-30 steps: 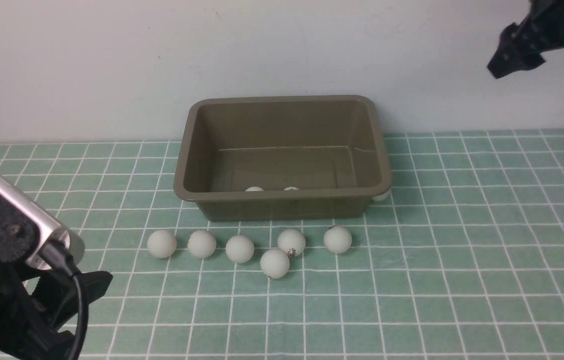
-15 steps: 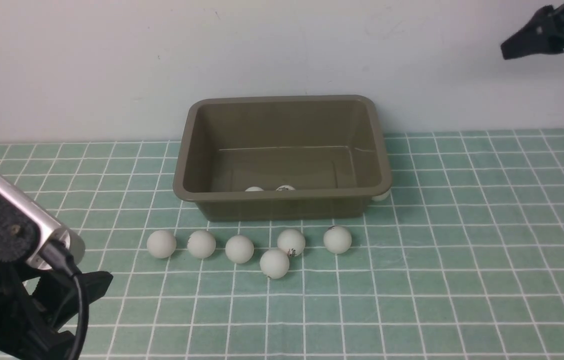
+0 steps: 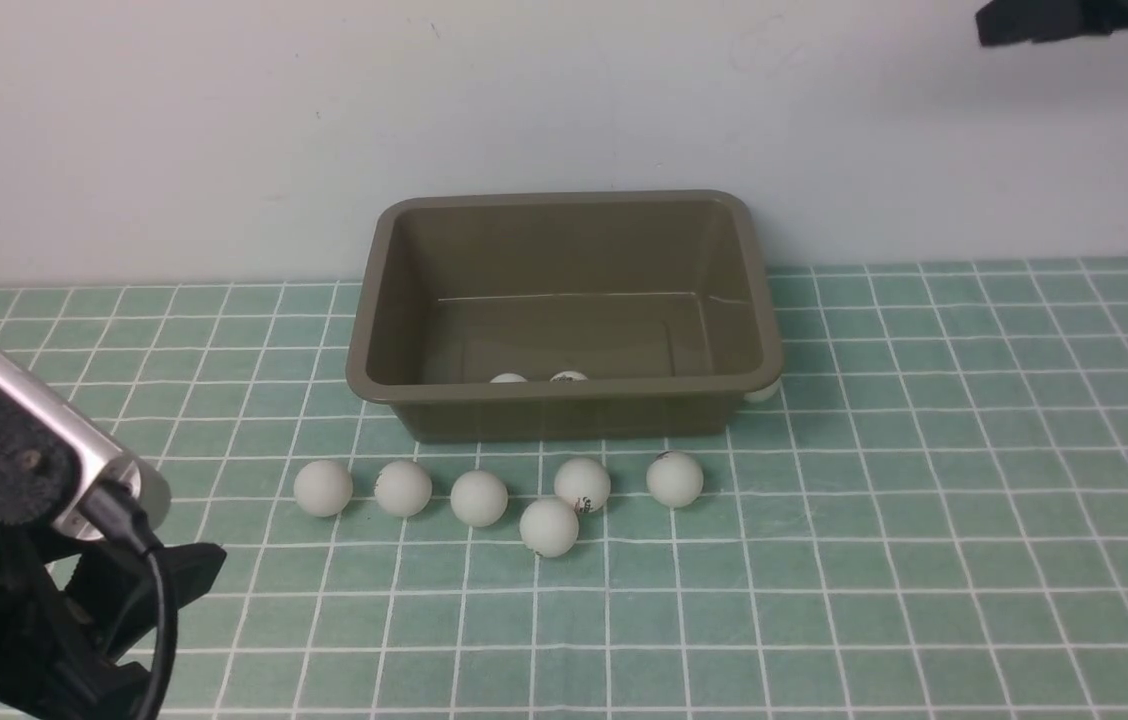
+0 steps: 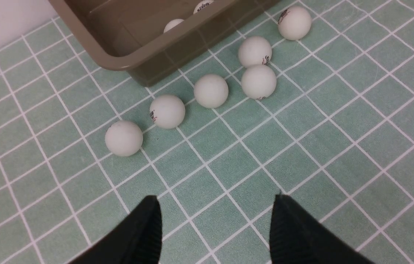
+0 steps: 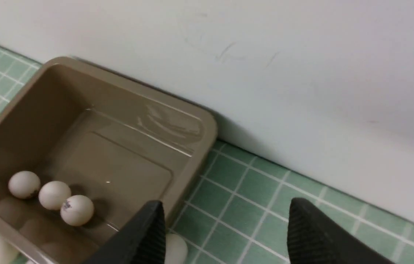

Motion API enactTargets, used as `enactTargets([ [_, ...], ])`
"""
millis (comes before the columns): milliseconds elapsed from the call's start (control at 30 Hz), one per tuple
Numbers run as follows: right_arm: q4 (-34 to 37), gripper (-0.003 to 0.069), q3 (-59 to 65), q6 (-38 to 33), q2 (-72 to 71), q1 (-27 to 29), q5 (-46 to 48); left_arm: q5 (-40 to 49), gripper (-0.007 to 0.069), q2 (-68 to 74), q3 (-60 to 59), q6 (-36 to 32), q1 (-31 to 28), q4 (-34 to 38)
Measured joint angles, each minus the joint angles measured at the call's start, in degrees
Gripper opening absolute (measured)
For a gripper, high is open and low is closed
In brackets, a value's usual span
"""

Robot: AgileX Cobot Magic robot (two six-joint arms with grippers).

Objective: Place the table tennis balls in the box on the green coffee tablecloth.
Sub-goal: 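Reach for and grasp a ping pong ball on the table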

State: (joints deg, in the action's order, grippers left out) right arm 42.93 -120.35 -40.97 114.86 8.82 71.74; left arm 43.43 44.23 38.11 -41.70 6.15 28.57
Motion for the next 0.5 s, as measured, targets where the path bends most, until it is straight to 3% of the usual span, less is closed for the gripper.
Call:
enactTargets([
  [233, -11.48, 0.0409, 0.00, 5.74, -11.42, 0.00, 0.29, 1.15, 0.0363, 0.00, 0.00, 0.00, 0.00, 0.00],
  [500, -12.33, 0.0409, 0.00, 15.28, -19.02, 0.00, 1.08, 1.38, 0.0363, 0.00, 0.00, 0.00, 0.00, 0.00],
])
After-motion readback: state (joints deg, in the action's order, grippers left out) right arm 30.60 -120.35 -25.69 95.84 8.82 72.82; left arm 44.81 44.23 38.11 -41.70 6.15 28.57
